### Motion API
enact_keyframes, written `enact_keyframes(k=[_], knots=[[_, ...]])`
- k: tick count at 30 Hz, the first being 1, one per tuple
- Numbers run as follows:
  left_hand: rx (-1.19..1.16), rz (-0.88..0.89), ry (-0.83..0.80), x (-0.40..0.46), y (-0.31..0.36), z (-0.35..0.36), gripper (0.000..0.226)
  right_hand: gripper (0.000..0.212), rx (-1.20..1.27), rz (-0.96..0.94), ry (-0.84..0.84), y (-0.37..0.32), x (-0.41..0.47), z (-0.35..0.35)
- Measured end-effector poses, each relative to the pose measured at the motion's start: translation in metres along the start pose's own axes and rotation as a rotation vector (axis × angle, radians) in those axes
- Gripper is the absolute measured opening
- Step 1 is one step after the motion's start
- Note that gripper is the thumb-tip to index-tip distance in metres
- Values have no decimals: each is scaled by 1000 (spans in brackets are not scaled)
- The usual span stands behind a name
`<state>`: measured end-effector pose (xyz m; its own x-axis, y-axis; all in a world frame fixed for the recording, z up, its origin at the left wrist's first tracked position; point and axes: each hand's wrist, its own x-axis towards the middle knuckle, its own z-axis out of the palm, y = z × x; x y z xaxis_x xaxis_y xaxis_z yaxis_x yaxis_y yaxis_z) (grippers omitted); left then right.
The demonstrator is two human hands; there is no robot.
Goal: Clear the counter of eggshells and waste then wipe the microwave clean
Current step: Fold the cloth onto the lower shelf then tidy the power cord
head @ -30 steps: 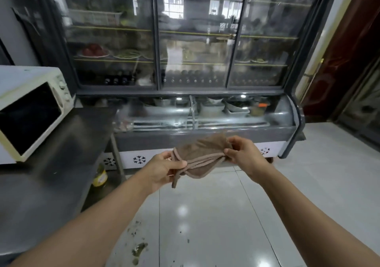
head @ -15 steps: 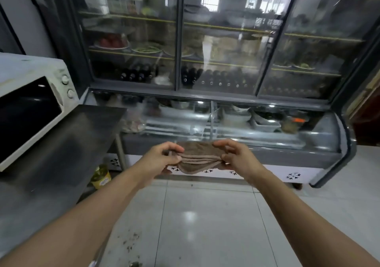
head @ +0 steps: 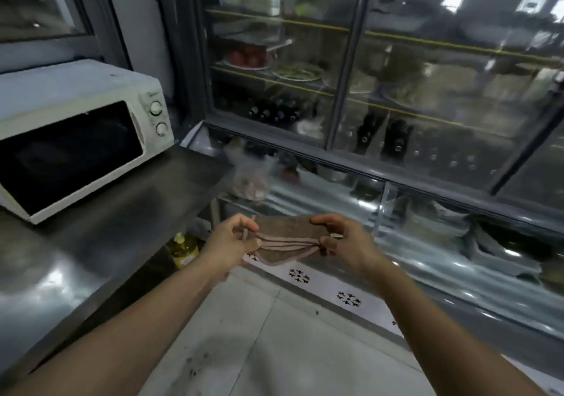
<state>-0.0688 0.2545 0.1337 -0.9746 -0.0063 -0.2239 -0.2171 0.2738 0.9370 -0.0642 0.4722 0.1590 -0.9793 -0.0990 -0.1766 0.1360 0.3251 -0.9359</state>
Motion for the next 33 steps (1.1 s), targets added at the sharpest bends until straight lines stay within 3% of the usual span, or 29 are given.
enact_keyframes(k=[11,17,25,33], knots=[[-120,-214,286,46,-2,54,36,39,-134,-76,-361,38,140,-27],[-134,-306,408,76,-28,46,43,40,-200,-45,-486,61,203,10],[-124,-297,479,138,-87,24,41,40,-331,8,-602,93,292,72],[-98,-458,608,209,-172,11,46,43,-391,23,-748,147,378,136]])
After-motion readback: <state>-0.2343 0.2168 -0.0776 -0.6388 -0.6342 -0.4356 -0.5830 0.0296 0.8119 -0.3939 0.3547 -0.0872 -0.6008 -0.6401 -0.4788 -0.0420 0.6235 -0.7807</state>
